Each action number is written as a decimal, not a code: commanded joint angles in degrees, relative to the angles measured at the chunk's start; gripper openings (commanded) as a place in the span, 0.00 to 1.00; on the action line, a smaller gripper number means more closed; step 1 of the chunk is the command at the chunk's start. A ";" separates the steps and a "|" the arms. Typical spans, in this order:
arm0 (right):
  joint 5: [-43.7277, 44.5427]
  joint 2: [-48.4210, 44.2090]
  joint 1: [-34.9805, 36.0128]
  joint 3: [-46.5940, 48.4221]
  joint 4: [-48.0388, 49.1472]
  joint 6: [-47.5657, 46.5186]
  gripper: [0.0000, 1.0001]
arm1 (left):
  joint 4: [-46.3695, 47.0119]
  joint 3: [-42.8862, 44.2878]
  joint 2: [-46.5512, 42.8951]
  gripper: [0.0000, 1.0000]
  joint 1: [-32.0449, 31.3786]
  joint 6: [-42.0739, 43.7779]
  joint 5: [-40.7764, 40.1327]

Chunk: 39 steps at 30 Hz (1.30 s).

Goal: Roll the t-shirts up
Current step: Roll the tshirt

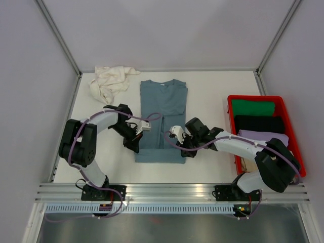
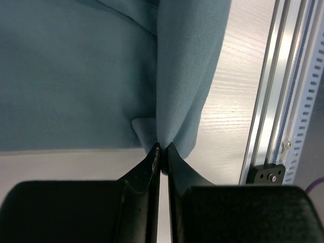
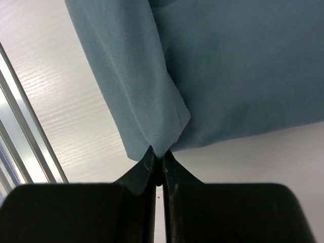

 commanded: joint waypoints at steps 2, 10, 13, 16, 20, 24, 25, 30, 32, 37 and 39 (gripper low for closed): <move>0.01 1.91 -1.58 2.15 0.10 2.55 0.11 | 4.02 3.67 2.02 0.18 0.52 -4.97 -1.08; 1.77 2.97 -4.22 2.32 1.94 5.98 0.29 | 8.23 3.41 0.88 0.33 0.52 -10.41 -4.76; 2.39 2.18 -5.28 1.80 3.69 8.09 0.33 | 10.95 2.54 -0.09 0.35 0.52 -13.14 -7.49; 2.04 0.78 -6.07 1.18 5.98 9.85 0.33 | 12.72 2.09 -1.31 0.37 0.52 -14.81 -8.64; 3.88 -1.15 -6.42 1.62 4.50 10.73 0.32 | 13.16 2.45 -2.37 0.38 0.43 -16.66 -7.24; 4.41 -11.23 -6.51 2.85 3.43 15.38 0.32 | 13.16 1.74 -3.60 0.38 0.43 -17.45 -6.36; 4.67 -13.18 -6.42 2.94 3.61 17.04 0.32 | 13.34 1.57 -3.87 0.37 0.43 -17.54 -6.36; -0.39 -19.17 -6.33 -0.82 11.12 24.95 0.25 | 14.39 3.32 -4.31 0.38 0.43 -20.34 -6.62; -8.13 -18.48 -5.90 -4.60 19.65 33.52 0.18 | 14.74 4.73 -4.48 0.37 0.43 -22.01 -6.62; -6.24 -11.54 -1.07 -8.05 28.75 34.47 0.03 | 15.71 7.63 -7.99 0.37 0.43 -25.09 -8.72; -6.05 -8.74 1.31 -8.31 30.23 34.20 0.02 | 15.71 7.63 -10.10 0.37 0.43 -25.10 -9.17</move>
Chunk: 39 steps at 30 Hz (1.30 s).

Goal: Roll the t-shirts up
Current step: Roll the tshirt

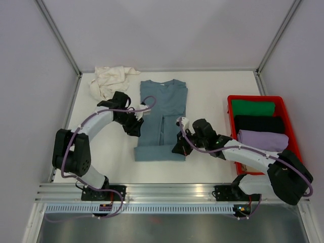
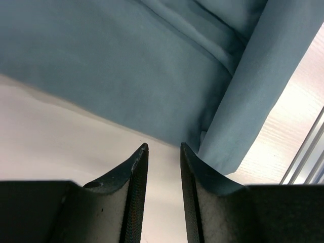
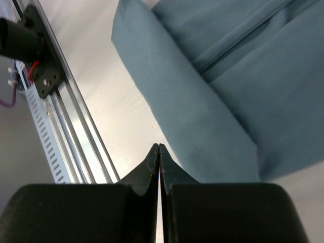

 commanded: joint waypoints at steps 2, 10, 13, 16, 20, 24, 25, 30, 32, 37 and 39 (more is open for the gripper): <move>-0.48 3.74 3.19 -0.79 10.47 3.29 0.01 | 1.66 1.36 -8.83 0.37 -0.02 -3.70 -0.95; 8.49 11.21 2.93 -0.62 10.83 3.20 0.00 | 2.27 -12.09 -16.22 0.47 -14.58 -1.77 -14.21; 10.34 13.15 2.23 -1.58 11.18 4.26 0.00 | 5.17 -13.68 -16.66 0.50 -16.63 -2.29 -17.38; 12.44 13.94 1.18 -2.55 11.53 5.93 0.00 | 6.66 -14.03 -16.84 0.56 -19.09 -0.81 -18.79; 13.42 13.24 -0.66 -5.27 13.81 9.44 0.00 | 8.77 -14.38 -16.31 0.58 -23.04 0.25 -22.13; 12.89 12.54 -1.29 -6.42 14.35 9.45 0.01 | 11.85 -17.71 -15.61 0.69 -26.74 1.74 -23.45; 12.81 12.45 -1.29 -6.42 14.17 9.19 0.00 | 13.42 -18.33 -15.52 0.69 -28.05 1.92 -23.89; 13.51 11.83 -1.20 -5.63 13.64 7.95 0.00 | 18.44 -22.37 -14.90 0.71 -30.43 3.33 -26.53; 13.42 11.66 -1.20 -5.45 13.38 7.69 0.00 | 19.93 -23.08 -14.38 0.71 -31.40 3.50 -26.53; 13.68 9.99 -1.20 -5.98 13.21 7.25 0.01 | 20.64 -25.98 -14.46 0.71 -33.51 3.33 -26.09; 13.68 9.20 -1.11 -6.16 12.68 5.94 0.01 | 24.65 -27.74 -14.29 0.65 -33.69 2.81 -30.54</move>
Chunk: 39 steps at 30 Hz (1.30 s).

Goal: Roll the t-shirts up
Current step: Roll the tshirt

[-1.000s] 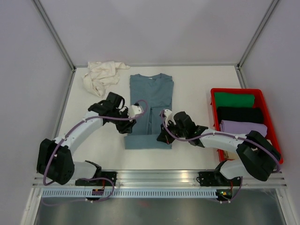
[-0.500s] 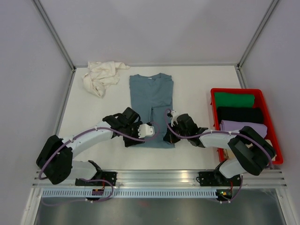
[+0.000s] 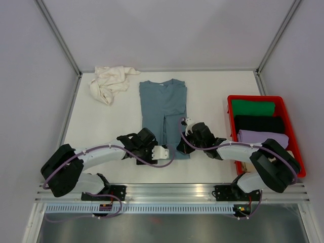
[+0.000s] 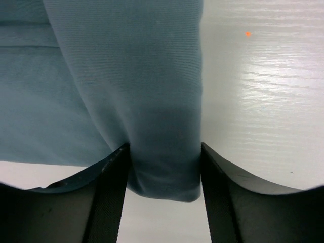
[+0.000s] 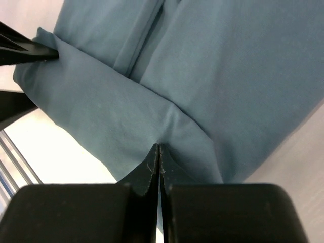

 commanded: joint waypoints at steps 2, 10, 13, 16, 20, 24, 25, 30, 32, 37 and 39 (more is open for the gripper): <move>0.79 -4.66 -0.11 -0.21 -0.63 -3.84 0.03 | 7.81 -3.50 0.75 0.54 -0.93 0.62 -6.82; 2.89 -21.87 -0.02 0.32 -8.11 -17.56 0.44 | 7.84 -2.01 -2.67 0.18 -0.75 0.44 -5.70; -0.43 -26.80 -0.02 -0.74 -7.49 -26.58 0.79 | 2.76 -0.08 -3.46 0.13 0.30 1.05 -0.52; -0.80 -29.10 0.95 0.57 -13.45 -38.51 0.91 | -0.69 2.29 -3.56 0.12 2.40 1.49 6.60; 2.45 -28.32 4.54 3.12 -27.74 -52.69 0.92 | -7.89 7.03 -1.89 0.12 5.84 3.68 14.96; 4.66 -25.95 9.46 2.96 -33.86 -55.79 0.92 | -11.68 10.11 0.13 0.13 10.92 7.64 20.14; 4.39 -25.68 10.17 1.82 -32.91 -55.88 0.92 | -12.30 10.99 0.74 0.13 11.72 8.08 20.94; 9.12 -21.65 14.83 -1.17 -22.99 -54.39 0.92 | -13.53 12.40 4.00 0.15 13.05 9.31 23.05; 14.40 -18.76 16.32 -3.54 -15.87 -54.12 0.92 | -13.53 12.49 4.44 0.15 13.05 9.93 23.23; 20.99 -11.71 17.21 -2.94 -9.79 -53.77 0.88 | -14.15 12.40 4.71 0.17 13.05 11.07 23.32; 21.00 -9.86 17.21 -3.29 -8.12 -54.12 0.85 | -14.76 12.14 4.71 0.17 13.05 11.60 23.14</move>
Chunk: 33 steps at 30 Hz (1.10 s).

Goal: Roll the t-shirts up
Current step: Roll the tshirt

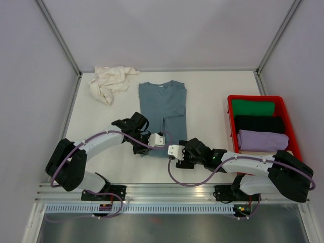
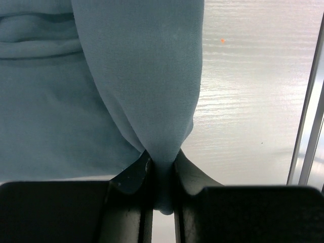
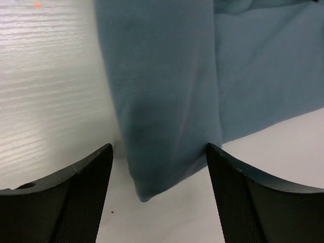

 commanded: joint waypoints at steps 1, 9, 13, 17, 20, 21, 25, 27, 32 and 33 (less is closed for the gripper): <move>4.67 2.44 0.29 -0.12 6.77 -0.44 0.79 | -2.04 1.52 0.23 0.17 0.04 3.93 3.56; -1.21 1.75 0.29 4.70 -4.79 1.14 0.12 | -7.57 2.39 -0.56 0.18 0.22 5.77 5.92; -11.22 -2.90 0.20 6.03 -10.53 1.23 0.00 | -16.87 2.22 -1.27 0.22 1.10 12.25 11.53; -21.48 -3.71 -3.82 5.95 -10.72 2.63 0.00 | -17.60 2.56 1.88 0.26 2.32 14.12 12.00; -26.07 0.50 -7.96 8.83 -11.93 2.64 0.00 | -18.30 5.54 5.05 0.34 5.84 14.92 12.08; -27.56 2.08 -9.10 9.98 -13.08 2.29 0.00 | -18.22 6.43 5.67 0.44 6.45 14.40 12.26; -33.01 10.25 -15.25 14.55 -15.46 2.81 0.00 | -17.25 9.51 6.12 0.58 9.53 12.11 13.14; -34.60 11.85 -16.66 16.49 -15.90 3.69 0.00 | -15.94 8.90 3.85 0.62 9.54 10.71 13.05; -35.14 13.17 -18.43 16.85 -14.68 5.18 0.00 | -12.86 4.17 -2.49 0.76 9.54 6.49 14.71; -35.49 13.43 -18.69 17.02 -14.93 5.18 0.00 | -11.11 3.20 -3.37 0.77 9.54 5.87 14.72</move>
